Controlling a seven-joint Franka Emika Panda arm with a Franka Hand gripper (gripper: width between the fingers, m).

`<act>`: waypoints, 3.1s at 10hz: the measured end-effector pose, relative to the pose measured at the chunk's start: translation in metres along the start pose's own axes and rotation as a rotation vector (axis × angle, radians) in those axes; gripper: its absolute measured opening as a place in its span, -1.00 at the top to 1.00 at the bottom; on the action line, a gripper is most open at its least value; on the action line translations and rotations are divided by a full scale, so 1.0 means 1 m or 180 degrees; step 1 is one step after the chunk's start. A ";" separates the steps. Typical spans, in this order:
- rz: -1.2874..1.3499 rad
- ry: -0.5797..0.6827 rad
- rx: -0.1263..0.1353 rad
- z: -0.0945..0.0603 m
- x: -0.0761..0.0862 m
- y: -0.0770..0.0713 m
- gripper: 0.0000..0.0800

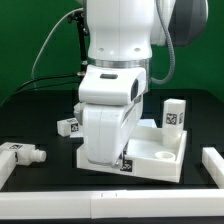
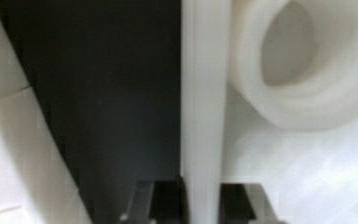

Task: Assemble square table

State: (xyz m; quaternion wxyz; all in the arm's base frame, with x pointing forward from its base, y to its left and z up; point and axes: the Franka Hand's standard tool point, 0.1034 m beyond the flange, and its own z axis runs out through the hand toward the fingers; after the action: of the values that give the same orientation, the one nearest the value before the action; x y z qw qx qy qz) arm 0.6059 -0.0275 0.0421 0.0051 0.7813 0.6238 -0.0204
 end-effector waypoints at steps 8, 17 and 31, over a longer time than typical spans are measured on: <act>-0.0444 0.0203 -0.0067 -0.005 0.026 0.028 0.86; -0.0534 0.0341 -0.0150 0.008 0.075 0.033 0.86; -0.0251 0.0255 -0.0401 -0.030 0.074 0.038 -0.62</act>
Offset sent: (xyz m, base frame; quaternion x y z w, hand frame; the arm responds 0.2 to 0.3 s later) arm 0.0609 0.0671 0.0131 0.0034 0.1663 -0.0879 0.9821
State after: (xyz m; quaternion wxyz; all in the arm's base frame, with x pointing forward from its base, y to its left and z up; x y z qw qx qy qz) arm 0.6599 0.0370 0.0682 0.0285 0.7545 0.6538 0.0498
